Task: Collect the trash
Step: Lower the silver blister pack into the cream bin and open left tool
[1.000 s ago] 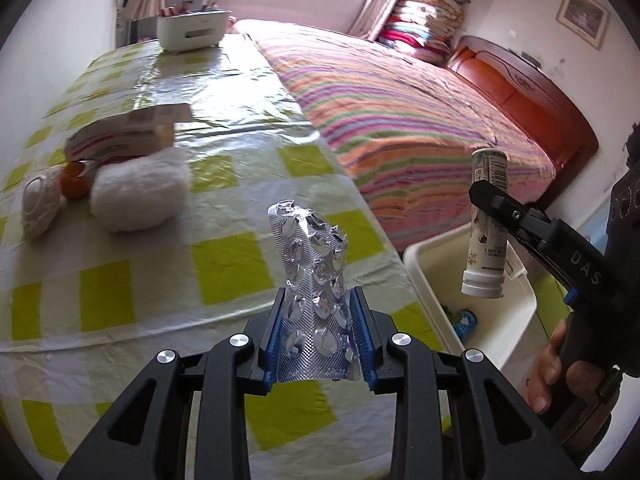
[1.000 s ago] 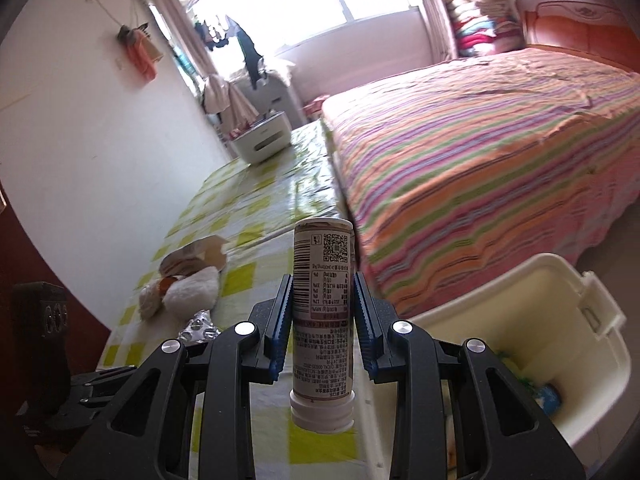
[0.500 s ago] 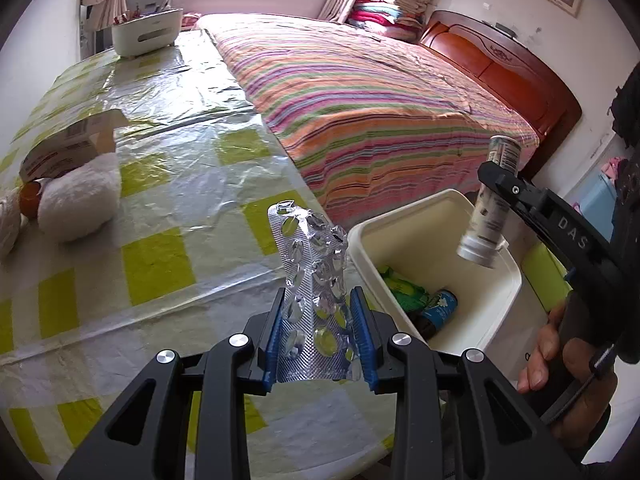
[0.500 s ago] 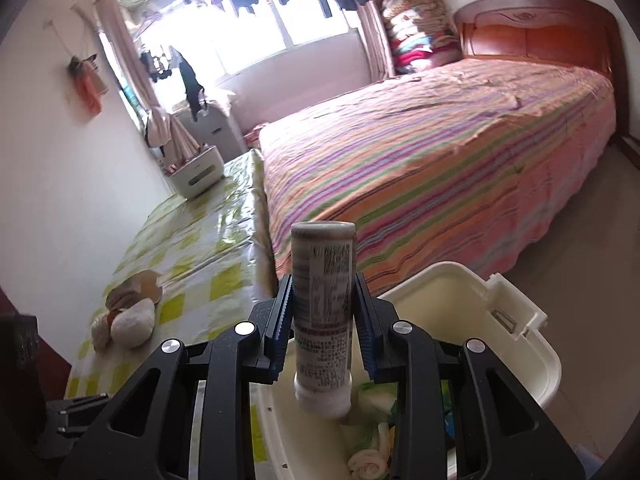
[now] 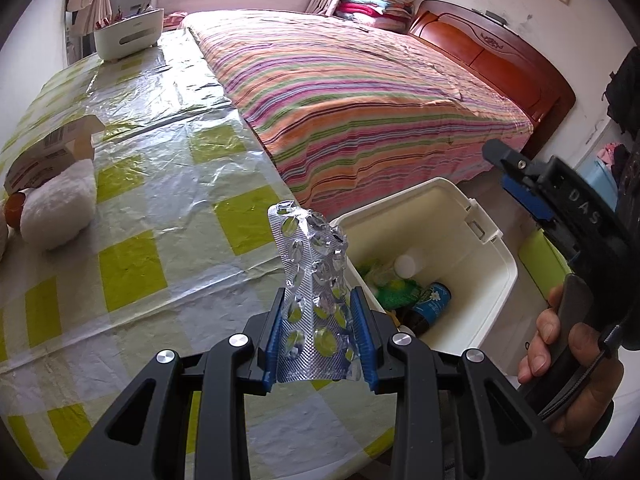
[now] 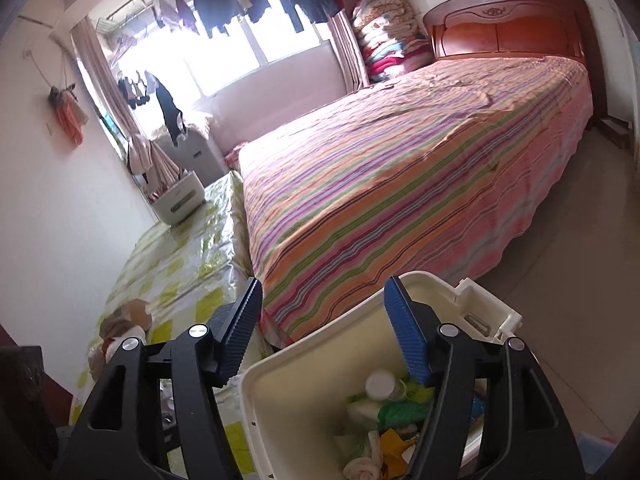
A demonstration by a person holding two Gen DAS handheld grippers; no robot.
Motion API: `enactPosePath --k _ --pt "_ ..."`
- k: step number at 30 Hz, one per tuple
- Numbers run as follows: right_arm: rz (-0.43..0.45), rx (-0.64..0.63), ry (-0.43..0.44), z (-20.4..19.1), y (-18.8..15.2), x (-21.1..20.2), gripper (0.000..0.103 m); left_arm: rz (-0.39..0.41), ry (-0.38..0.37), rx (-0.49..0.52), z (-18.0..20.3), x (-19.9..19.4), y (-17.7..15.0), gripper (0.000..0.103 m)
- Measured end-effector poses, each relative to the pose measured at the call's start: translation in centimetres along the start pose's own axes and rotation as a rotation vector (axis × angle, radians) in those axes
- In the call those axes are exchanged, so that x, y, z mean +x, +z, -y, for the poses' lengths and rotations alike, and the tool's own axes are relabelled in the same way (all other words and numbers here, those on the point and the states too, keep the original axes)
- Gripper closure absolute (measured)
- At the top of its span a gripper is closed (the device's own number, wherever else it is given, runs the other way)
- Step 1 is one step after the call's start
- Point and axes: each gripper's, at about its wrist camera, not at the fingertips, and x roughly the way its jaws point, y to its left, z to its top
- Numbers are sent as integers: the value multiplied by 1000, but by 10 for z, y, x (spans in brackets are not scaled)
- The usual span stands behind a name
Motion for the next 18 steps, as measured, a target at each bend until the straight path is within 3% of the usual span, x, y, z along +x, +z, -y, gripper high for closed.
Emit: enactPosePath --k 18 --pt "146 130 19 19 8 -31 34 9 -29 79 27 18 19 72"
